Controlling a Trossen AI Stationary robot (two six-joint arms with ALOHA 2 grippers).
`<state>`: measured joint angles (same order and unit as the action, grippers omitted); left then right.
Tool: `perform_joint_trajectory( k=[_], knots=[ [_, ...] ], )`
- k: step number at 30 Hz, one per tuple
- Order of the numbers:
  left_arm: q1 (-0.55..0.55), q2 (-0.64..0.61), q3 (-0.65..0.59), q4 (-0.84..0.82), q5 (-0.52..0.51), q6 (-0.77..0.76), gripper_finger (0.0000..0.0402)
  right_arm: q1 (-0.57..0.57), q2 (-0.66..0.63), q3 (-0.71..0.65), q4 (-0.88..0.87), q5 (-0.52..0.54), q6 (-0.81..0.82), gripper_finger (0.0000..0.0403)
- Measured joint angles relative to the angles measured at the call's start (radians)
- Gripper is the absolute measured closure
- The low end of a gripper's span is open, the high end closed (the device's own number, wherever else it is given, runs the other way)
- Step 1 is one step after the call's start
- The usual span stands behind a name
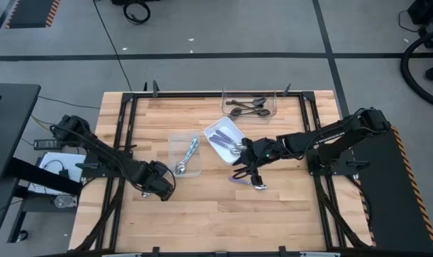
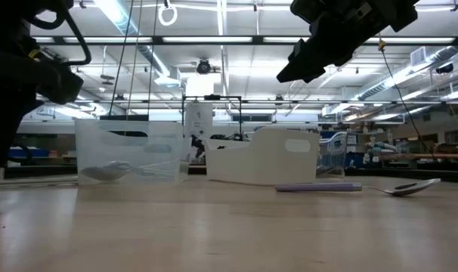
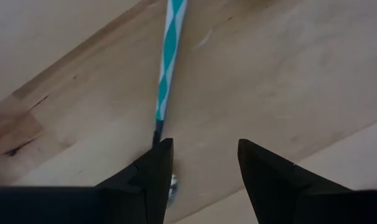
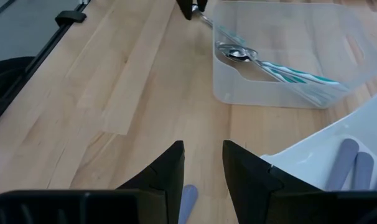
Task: Sort silverware by color (type)
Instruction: Put the white-green patterned spoon into the bottom transparent bin
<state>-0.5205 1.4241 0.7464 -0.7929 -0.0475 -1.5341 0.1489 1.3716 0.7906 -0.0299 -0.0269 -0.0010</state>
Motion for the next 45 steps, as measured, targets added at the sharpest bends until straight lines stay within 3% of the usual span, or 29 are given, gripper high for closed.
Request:
perform_joint_trajectory(
  k=[6, 13, 27, 36, 45],
  knots=[
    [-0.012, 0.048, 0.0, -0.081, 0.062, 0.0, 0.0214, 0.002, 0.0, 0.0, 0.003, 0.0, -0.002, 0.0283],
    [-0.023, 0.063, 0.0, -0.087, 0.066, 0.08, 0.0223, 0.003, 0.0, 0.0, 0.015, -0.016, 0.001, 0.0283],
    [0.003, 0.058, -0.076, 0.041, 0.092, 0.107, 0.029, 0.024, 0.0, 0.0, 0.023, -0.063, 0.001, 0.0283],
    [0.002, 0.057, -0.077, 0.038, 0.098, 0.102, 0.0386, 0.026, 0.0, 0.0, 0.036, -0.063, -0.002, 0.0283],
    [-0.002, 0.062, 0.008, -0.08, 0.111, 0.08, 0.0387, 0.026, 0.0, 0.0, 0.027, -0.063, 0.004, 0.0283]
  ],
)
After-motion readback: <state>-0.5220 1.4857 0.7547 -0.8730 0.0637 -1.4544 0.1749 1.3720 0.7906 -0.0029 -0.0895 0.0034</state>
